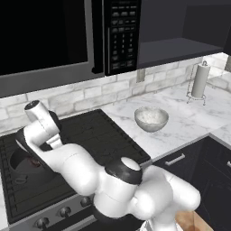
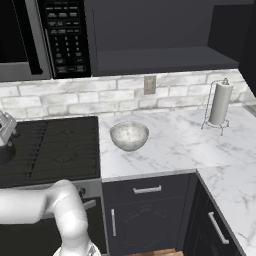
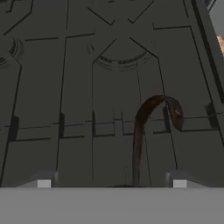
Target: Open the cabinet and move the ladle to the pot. Then close the cabinet.
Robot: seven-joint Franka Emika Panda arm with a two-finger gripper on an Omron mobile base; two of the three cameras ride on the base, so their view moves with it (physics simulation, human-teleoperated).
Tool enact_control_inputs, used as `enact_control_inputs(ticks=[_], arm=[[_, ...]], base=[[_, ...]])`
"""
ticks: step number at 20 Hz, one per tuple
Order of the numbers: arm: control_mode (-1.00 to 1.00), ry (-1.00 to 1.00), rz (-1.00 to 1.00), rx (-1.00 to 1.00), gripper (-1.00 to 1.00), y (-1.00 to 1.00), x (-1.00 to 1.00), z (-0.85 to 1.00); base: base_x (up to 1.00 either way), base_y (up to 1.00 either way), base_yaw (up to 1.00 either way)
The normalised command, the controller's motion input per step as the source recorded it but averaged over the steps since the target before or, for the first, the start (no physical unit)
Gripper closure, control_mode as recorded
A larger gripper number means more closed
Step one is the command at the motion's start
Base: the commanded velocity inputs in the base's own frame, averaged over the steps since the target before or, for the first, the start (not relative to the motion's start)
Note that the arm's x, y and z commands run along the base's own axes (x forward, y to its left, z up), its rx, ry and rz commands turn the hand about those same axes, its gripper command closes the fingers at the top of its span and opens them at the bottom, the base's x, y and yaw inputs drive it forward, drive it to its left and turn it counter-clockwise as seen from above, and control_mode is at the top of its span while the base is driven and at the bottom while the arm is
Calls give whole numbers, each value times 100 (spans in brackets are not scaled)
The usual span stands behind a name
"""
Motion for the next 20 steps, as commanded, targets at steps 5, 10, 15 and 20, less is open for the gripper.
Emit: enact_control_inputs(ticks=[5,10,15,20], arm=[[-100,-3,0,0,-100,-40,-35,0],[-100,-13,0,0,-100,-28,-27,0],[-100,-18,0,3,-100,-21,-23,4],[-100,-12,0,0,-100,-22,-14,40]], base=[[0,0,0],[0,0,0],[0,0,0],[0,0,0]])
